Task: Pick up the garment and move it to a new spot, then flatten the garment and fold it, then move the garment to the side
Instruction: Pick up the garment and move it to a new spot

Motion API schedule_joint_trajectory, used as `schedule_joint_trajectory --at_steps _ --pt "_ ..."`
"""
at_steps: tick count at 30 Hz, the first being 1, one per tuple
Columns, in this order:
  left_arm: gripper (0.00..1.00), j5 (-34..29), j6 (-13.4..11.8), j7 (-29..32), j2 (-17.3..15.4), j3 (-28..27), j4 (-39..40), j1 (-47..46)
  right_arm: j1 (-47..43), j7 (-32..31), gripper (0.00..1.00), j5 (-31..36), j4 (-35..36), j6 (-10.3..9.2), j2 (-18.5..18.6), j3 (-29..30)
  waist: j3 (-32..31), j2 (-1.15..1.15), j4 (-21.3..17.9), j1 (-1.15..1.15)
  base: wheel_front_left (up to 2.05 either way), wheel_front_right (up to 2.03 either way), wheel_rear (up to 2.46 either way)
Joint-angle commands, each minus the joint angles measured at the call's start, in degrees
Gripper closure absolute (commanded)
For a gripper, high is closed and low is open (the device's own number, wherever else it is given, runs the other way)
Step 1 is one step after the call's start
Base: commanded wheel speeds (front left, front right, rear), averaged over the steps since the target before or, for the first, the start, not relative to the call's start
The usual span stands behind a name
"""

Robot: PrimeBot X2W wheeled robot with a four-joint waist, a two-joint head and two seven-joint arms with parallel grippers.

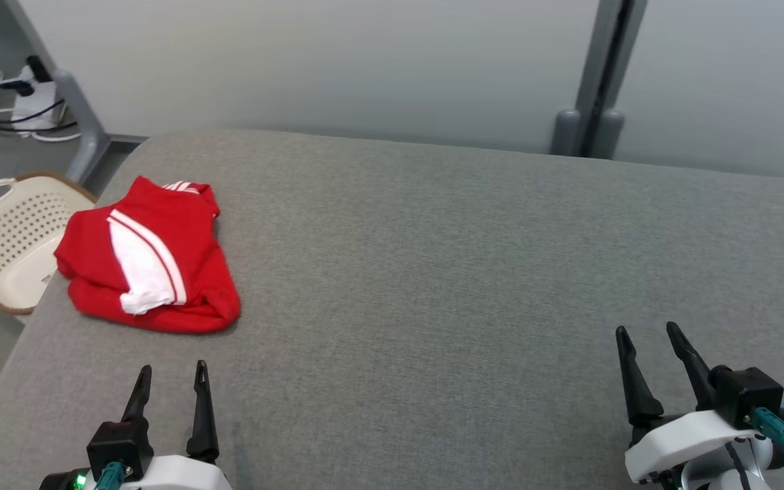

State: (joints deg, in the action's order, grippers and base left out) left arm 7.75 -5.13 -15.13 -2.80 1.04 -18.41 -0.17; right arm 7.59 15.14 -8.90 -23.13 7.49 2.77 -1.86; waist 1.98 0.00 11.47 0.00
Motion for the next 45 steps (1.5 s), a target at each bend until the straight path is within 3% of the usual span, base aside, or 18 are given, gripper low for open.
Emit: schedule_joint_trajectory --at_steps 1,11,20,27,33,45 --pt "0.0 0.45 -0.31 -0.02 -0.2 -0.37 0.05 0.0 -0.15 0.0 0.0 0.53 -0.22 0.0 0.28 -0.21 0.79 0.0 4.33 0.0 0.0 0.0 0.0" --pt "0.0 0.49 -0.43 -0.02 -0.2 -3.34 -0.62 2.08 1.13 -0.01 0.0 0.54 -0.85 0.0 0.3 -3.53 1.07 0.0 13.58 0.0 0.0 0.0 0.0" --pt "0.0 0.26 2.47 -0.02 -0.16 -5.22 -2.26 0.9 1.78 -0.01 0.0 0.69 -1.15 0.0 0.34 -5.52 1.95 0.0 15.76 0.0 0.0 0.0 0.0" --pt "0.0 4.42 6.64 -0.02 -0.16 -7.54 -5.84 -3.35 3.89 -0.01 0.0 2.04 -1.14 0.0 0.35 -6.28 5.45 0.0 13.45 0.0 0.0 0.0 0.0" --pt "0.0 3.65 9.21 -0.01 -0.24 -8.57 -9.82 -11.3 6.56 -0.01 0.0 5.07 0.07 0.0 0.36 -6.14 10.63 0.0 10.28 0.0 0.0 0.0 0.0" --pt "0.0 1.2 11.64 -0.02 -4.7 -11.52 -22.19 -28.96 11.19 -0.01 0.0 7.49 1.77 0.0 2.17 -6.25 19.68 0.0 3.58 0.0 0.0 0.0 0.0"
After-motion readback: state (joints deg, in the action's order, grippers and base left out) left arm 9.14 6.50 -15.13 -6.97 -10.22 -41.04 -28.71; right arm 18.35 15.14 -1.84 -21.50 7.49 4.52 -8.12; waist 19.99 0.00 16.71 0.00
